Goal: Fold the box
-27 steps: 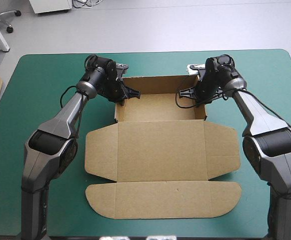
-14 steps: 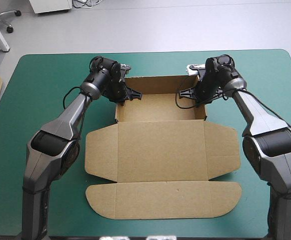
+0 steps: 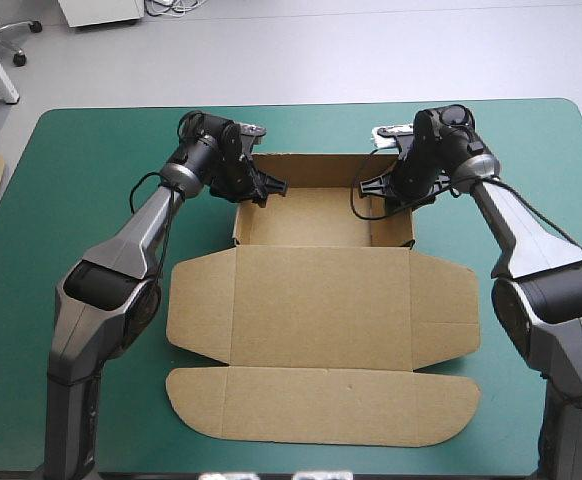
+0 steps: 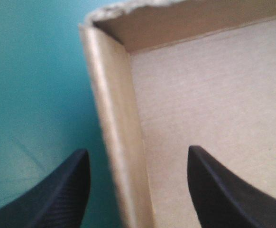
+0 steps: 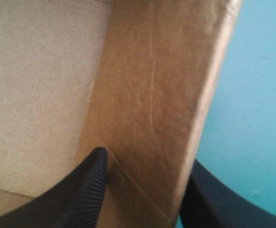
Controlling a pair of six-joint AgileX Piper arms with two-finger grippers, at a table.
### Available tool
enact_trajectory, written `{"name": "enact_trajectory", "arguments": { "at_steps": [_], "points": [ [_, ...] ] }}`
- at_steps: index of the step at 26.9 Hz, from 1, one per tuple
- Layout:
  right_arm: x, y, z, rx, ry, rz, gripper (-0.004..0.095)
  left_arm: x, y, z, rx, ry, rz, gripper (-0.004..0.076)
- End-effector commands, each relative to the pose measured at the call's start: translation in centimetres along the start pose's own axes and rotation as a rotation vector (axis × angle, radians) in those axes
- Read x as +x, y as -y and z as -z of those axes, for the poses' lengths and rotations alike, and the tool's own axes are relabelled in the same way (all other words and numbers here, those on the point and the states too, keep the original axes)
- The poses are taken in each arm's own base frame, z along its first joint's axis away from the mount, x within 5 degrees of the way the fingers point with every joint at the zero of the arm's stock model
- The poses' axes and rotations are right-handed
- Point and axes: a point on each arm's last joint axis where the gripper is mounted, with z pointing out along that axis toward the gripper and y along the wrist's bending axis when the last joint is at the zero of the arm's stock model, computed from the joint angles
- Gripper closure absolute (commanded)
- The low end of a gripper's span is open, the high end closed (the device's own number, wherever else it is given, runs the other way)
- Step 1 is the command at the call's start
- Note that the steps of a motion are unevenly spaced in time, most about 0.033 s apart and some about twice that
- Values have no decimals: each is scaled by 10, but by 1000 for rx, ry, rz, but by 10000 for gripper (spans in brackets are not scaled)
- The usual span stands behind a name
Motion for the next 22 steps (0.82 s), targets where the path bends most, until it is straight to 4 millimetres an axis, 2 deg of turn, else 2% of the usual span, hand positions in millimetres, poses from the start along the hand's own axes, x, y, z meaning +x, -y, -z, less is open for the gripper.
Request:
{"name": "enact_trajectory", "arguments": {
  "at_steps": [1, 4, 9, 12, 14, 19, 22],
  "points": [
    [-1, -1, 48, -1, 126, 8, 310, -9, 6, 59, 33, 154, -10, 280],
    [0, -1, 54, 3, 134, 7, 311, -8, 6, 64, 33, 154, -12, 280],
    [5, -1, 72, 13, 159, 13, 311, -4, 6, 93, 30, 184, -42, 280],
    [9, -1, 92, 22, 201, 25, 313, -2, 5, 115, 25, 244, -45, 282],
    [15, 0, 115, 44, 256, 35, 338, 0, 3, 141, -15, 317, -62, 300],
    [29, 0, 151, 49, 360, 43, 369, 14, 3, 181, -45, 394, -91, 311],
    [41, 1, 167, 66, 404, 53, 369, 25, 1, 197, -48, 422, -99, 311]
  ]
}}
